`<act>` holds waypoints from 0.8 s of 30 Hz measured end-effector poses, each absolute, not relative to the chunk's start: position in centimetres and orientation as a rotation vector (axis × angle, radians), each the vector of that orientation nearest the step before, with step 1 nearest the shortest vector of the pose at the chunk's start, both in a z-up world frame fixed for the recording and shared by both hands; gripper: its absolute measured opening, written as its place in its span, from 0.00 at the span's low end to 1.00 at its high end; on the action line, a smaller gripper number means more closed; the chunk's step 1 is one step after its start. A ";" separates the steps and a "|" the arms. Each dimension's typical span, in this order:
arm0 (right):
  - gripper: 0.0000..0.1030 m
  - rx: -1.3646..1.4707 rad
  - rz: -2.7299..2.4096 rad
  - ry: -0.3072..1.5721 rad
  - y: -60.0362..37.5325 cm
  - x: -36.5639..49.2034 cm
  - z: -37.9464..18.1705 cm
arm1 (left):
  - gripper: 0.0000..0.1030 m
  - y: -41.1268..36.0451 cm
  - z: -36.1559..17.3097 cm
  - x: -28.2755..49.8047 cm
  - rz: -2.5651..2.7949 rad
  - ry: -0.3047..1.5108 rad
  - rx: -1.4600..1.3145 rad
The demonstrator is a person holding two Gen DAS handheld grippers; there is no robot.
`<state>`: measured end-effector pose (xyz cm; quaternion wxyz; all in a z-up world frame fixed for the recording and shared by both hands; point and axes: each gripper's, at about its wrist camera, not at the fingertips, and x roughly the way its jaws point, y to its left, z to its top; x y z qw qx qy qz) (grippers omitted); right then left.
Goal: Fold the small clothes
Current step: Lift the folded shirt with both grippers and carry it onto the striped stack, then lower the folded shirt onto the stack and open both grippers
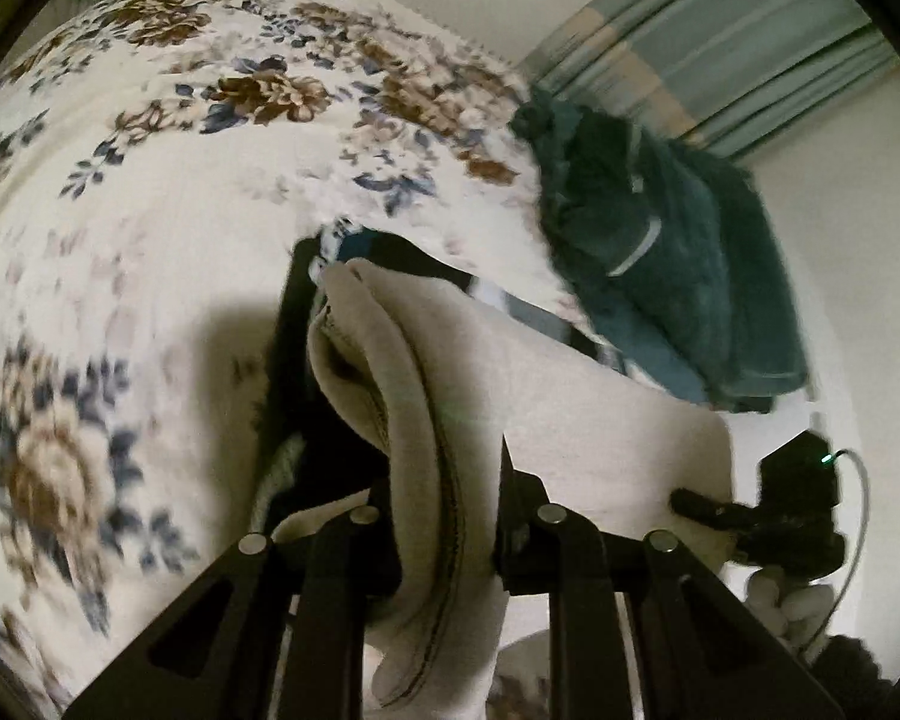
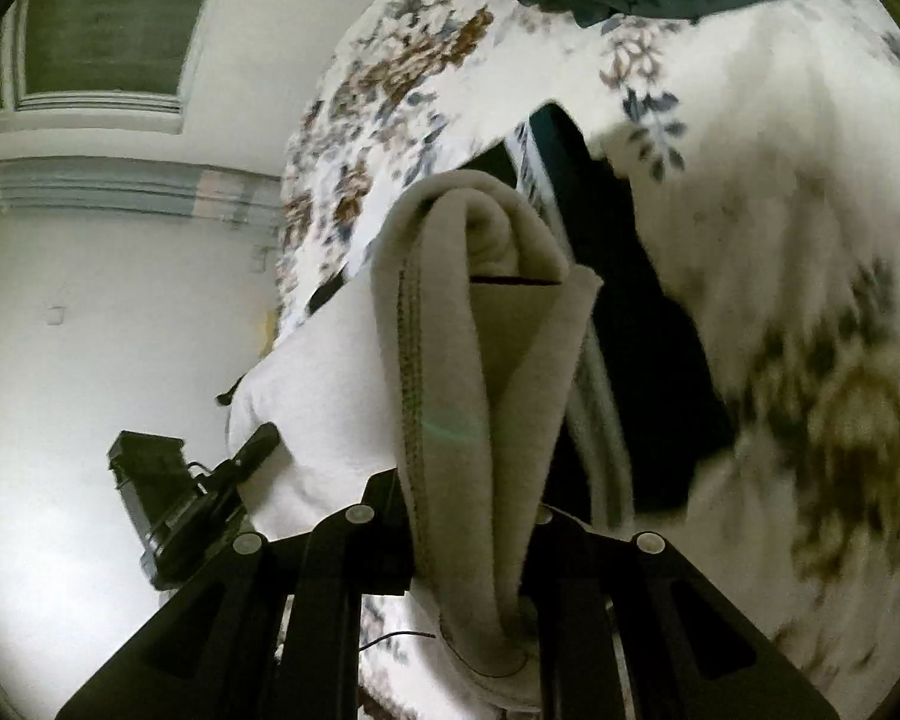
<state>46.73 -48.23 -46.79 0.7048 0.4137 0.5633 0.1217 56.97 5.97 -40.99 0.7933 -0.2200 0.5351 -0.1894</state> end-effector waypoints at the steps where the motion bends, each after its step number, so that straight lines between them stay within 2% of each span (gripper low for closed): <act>1: 0.16 0.892 0.257 1.266 -48.2 47.9 -47.2 | 0.19 5.6 -41.9 58.1 -0.378 1.178 -0.424; 4: 0.18 0.812 0.223 1.323 -48.0 49.1 -48.3 | 0.23 5.1 -43.1 59.0 -0.340 1.215 -0.366; 6: 0.34 0.713 0.187 1.356 -47.5 49.4 -48.5 | 0.40 5.0 -42.6 58.9 -0.298 1.205 -0.319; 7: 0.40 0.667 0.165 1.368 -47.3 49.5 -48.6 | 0.43 5.1 -42.3 58.6 -0.270 1.194 -0.302; 8: 0.51 0.607 0.133 1.377 -47.0 49.3 -48.4 | 0.48 5.1 -42.0 58.3 -0.245 1.179 -0.282; 10: 0.55 0.466 0.056 1.381 -46.3 48.6 -47.4 | 0.48 5.2 -41.0 57.3 -0.188 1.124 -0.247; 11: 0.61 0.420 0.026 1.383 -46.1 48.4 -47.2 | 0.48 5.2 -40.7 56.8 -0.169 1.099 -0.232; 12: 0.74 0.369 -0.013 1.394 -45.7 48.0 -47.0 | 0.53 5.1 -40.2 56.2 -0.142 1.071 -0.204; 13: 0.80 0.324 -0.049 1.400 -45.4 47.5 -46.8 | 0.63 4.8 -39.8 55.5 -0.109 1.052 -0.157; 14: 0.93 0.271 -0.096 1.402 -45.0 46.8 -46.7 | 0.89 4.5 -39.6 55.0 -0.100 1.050 -0.136; 15: 1.00 0.208 -0.145 1.399 -44.4 45.9 -46.4 | 1.00 4.2 -39.5 54.6 -0.091 1.053 -0.118; 21: 1.00 0.100 -0.268 1.357 -42.2 40.8 -43.7 | 1.00 2.4 -37.9 50.1 -0.035 1.067 -0.022; 24: 1.00 0.078 -0.300 1.305 -41.4 38.2 -40.3 | 1.00 1.4 -36.0 47.9 -0.022 1.064 0.022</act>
